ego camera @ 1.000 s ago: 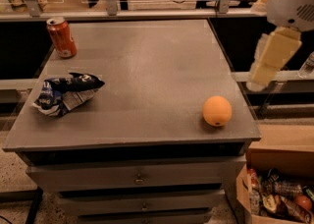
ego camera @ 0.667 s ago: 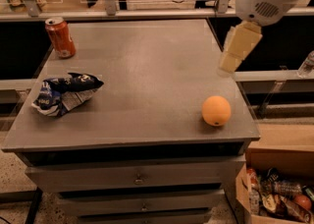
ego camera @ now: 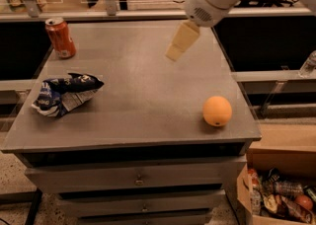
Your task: Pick coke can
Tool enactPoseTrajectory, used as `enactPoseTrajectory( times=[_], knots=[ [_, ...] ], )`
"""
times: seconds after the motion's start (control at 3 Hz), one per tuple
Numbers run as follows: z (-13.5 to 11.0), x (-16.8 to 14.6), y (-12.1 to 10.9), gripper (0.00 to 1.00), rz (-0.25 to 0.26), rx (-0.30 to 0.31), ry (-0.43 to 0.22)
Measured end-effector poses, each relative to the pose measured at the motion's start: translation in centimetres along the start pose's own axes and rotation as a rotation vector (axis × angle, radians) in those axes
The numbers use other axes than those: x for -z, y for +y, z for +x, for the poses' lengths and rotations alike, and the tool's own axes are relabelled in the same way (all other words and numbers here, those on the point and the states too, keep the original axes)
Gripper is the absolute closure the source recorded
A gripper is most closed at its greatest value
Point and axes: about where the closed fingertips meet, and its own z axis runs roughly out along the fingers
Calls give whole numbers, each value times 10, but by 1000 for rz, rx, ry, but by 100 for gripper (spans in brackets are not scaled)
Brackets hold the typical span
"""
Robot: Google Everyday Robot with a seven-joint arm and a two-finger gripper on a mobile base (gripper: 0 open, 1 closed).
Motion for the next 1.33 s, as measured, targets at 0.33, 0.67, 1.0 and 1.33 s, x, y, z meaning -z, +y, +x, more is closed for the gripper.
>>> enactPoseTrajectory(
  times=[0.33, 0.67, 1.0, 1.33],
  knots=[
    [-54, -34, -1, 0, -23, -37, -89],
    [-62, -43, 0, 0, -29, -34, -101],
    [-97, -73, 4, 0, -72, -50, -203],
    [-135, -113, 5, 0, -131, -90, -307]
  ],
)
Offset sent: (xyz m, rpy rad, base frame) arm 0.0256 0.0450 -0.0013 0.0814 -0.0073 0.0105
